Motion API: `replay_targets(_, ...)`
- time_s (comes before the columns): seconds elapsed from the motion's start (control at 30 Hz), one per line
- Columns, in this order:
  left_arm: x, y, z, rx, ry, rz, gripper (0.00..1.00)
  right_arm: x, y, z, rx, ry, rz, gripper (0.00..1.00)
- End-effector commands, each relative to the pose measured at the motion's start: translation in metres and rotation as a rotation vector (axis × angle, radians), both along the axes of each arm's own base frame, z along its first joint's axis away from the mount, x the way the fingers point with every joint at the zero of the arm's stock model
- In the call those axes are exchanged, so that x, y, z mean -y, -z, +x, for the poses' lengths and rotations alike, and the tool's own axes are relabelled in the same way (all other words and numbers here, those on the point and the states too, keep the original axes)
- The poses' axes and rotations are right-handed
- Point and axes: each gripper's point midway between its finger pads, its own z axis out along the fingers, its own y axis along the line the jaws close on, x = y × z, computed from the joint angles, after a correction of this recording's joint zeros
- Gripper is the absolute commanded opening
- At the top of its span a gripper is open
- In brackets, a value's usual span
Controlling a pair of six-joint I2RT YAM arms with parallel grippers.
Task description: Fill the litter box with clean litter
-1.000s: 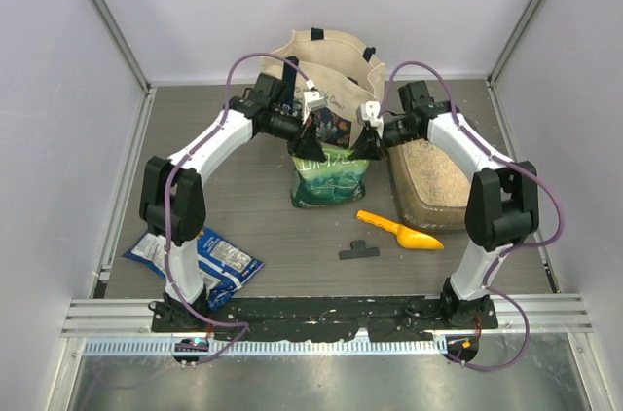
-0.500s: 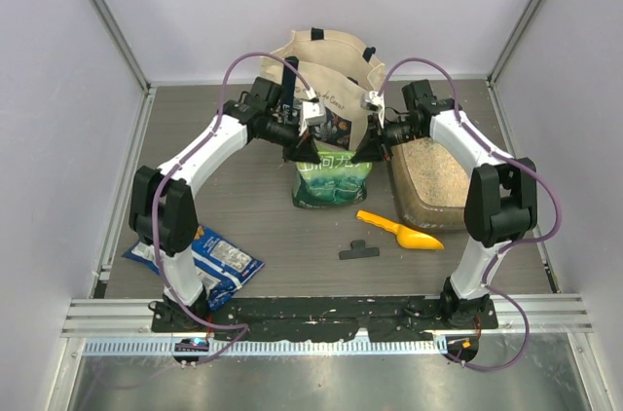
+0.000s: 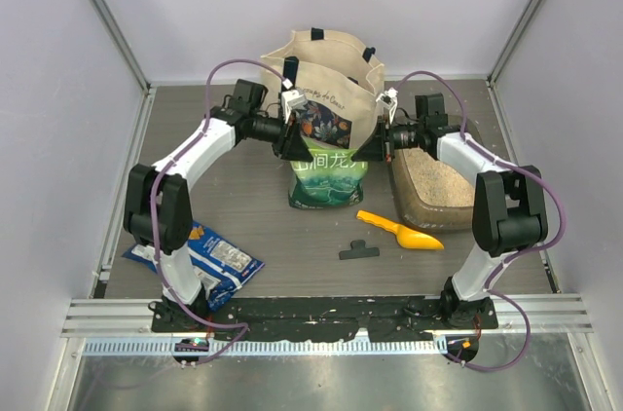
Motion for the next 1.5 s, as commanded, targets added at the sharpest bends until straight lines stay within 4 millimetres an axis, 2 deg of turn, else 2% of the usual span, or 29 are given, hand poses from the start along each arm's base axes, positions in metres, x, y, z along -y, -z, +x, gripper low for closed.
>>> replay_targets(0.0, 0.010, -0.041, 0.025, 0.228, -0.051, -0.001, 0.41, 0.008, -0.033, 0.011, 0.008, 0.061, 0.054, 0.02)
replay_targets(0.03, 0.018, -0.051, 0.023, 0.314, -0.021, -0.014, 0.43, 0.008, -0.033, 0.012, 0.010, 0.062, 0.054, 0.02)
replay_targets(0.1, 0.032, -0.059, 0.026, 0.437, 0.013, -0.013, 0.49, 0.008, -0.034, 0.013, 0.016, 0.065, 0.056, 0.02)
replay_targets(0.13, 0.045, -0.052, 0.021, 0.467, 0.059, -0.008, 0.50, 0.007, -0.033, 0.013, 0.011, 0.064, 0.056, 0.02)
replay_targets(0.23, 0.061, -0.049, 0.019, 0.524, 0.144, -0.006, 0.50, 0.006, -0.034, 0.014, -0.002, 0.063, 0.062, 0.02)
replay_targets(0.27, 0.067, -0.047, 0.025, 0.538, 0.165, -0.005, 0.50, 0.006, -0.034, 0.014, -0.007, 0.066, 0.062, 0.02)
replay_targets(0.37, 0.074, -0.035, 0.024, 0.506, 0.210, 0.010, 0.47, 0.006, -0.035, 0.014, -0.005, 0.064, 0.063, 0.02)
replay_targets(0.5, 0.077, -0.028, 0.023, 0.497, 0.243, 0.005, 0.42, 0.006, -0.033, 0.013, -0.017, 0.067, 0.062, 0.02)
replay_targets(0.7, 0.074, -0.014, 0.012, 0.498, 0.316, 0.040, 0.41, 0.007, -0.032, 0.014, -0.026, 0.076, 0.060, 0.02)
replay_targets(0.73, 0.074, -0.011, 0.010, 0.508, 0.330, 0.047, 0.40, 0.006, -0.032, 0.015, -0.030, 0.076, 0.060, 0.02)
replay_targets(0.77, 0.073, -0.009, 0.011, 0.509, 0.334, 0.054, 0.32, 0.007, -0.032, 0.015, -0.036, 0.078, 0.060, 0.02)
replay_targets(0.83, 0.073, -0.007, 0.012, 0.496, 0.334, 0.063, 0.23, 0.006, -0.032, 0.015, -0.039, 0.078, 0.060, 0.02)
replay_targets(0.87, 0.073, -0.005, 0.011, 0.471, 0.331, 0.073, 0.15, 0.006, -0.033, 0.016, -0.037, 0.079, 0.061, 0.02)
replay_targets(0.93, 0.070, -0.004, 0.017, 0.426, 0.295, 0.097, 0.09, 0.008, -0.035, 0.015, -0.042, 0.078, 0.061, 0.02)
replay_targets(0.97, 0.067, -0.005, 0.017, 0.343, 0.246, 0.098, 0.05, 0.010, -0.036, 0.015, -0.044, 0.080, 0.064, 0.02)
replay_targets(1.0, 0.069, -0.012, 0.024, 0.313, 0.212, 0.059, 0.04, 0.012, -0.036, 0.015, -0.052, 0.086, 0.064, 0.02)
replay_targets(1.03, 0.060, -0.013, 0.031, 0.246, 0.161, 0.032, 0.02, 0.014, -0.038, 0.014, -0.052, 0.087, 0.065, 0.02)
replay_targets(1.07, 0.060, -0.018, 0.030, 0.100, 0.088, -0.007, 0.00, 0.019, -0.040, 0.015, -0.043, 0.094, 0.070, 0.06)
replay_targets(1.1, 0.062, -0.026, 0.038, 0.100, 0.069, -0.059, 0.00, 0.021, -0.044, 0.015, -0.025, 0.098, 0.071, 0.38)
replay_targets(1.13, 0.061, -0.022, 0.030, 0.030, 0.072, -0.088, 0.00, 0.023, -0.047, 0.020, 0.051, 0.112, 0.050, 0.54)
replay_targets(1.17, 0.060, -0.025, 0.028, 0.007, 0.067, -0.102, 0.00, 0.025, -0.063, 0.018, 0.156, 0.121, 0.034, 0.63)
replay_targets(1.2, 0.061, -0.028, 0.026, -0.033, 0.060, -0.119, 0.00, 0.028, -0.068, 0.023, 0.247, 0.157, -0.008, 0.78)
replay_targets(1.23, 0.062, -0.029, 0.022, -0.056, 0.071, -0.136, 0.00, 0.029, -0.074, 0.023, 0.340, 0.165, -0.039, 0.85)
replay_targets(1.27, 0.064, -0.031, 0.020, -0.102, 0.065, -0.148, 0.00, 0.029, -0.085, 0.021, 0.498, 0.153, -0.068, 0.87)
replay_targets(1.33, 0.066, -0.033, 0.018, -0.168, 0.054, -0.164, 0.00, 0.022, -0.082, 0.015, 0.590, 0.126, -0.105, 0.91)
replay_targets(1.37, 0.067, -0.034, 0.017, -0.178, 0.053, -0.169, 0.00, 0.017, -0.080, 0.015, 0.660, 0.080, -0.117, 0.91)
replay_targets(1.43, 0.066, -0.035, 0.017, -0.188, 0.050, -0.172, 0.00, 0.011, -0.066, 0.004, 0.638, 0.001, -0.131, 0.89)
replay_targets(1.47, 0.067, -0.035, 0.015, -0.193, 0.053, -0.173, 0.00, 0.004, -0.061, 0.006, 0.707, -0.054, -0.145, 0.87)
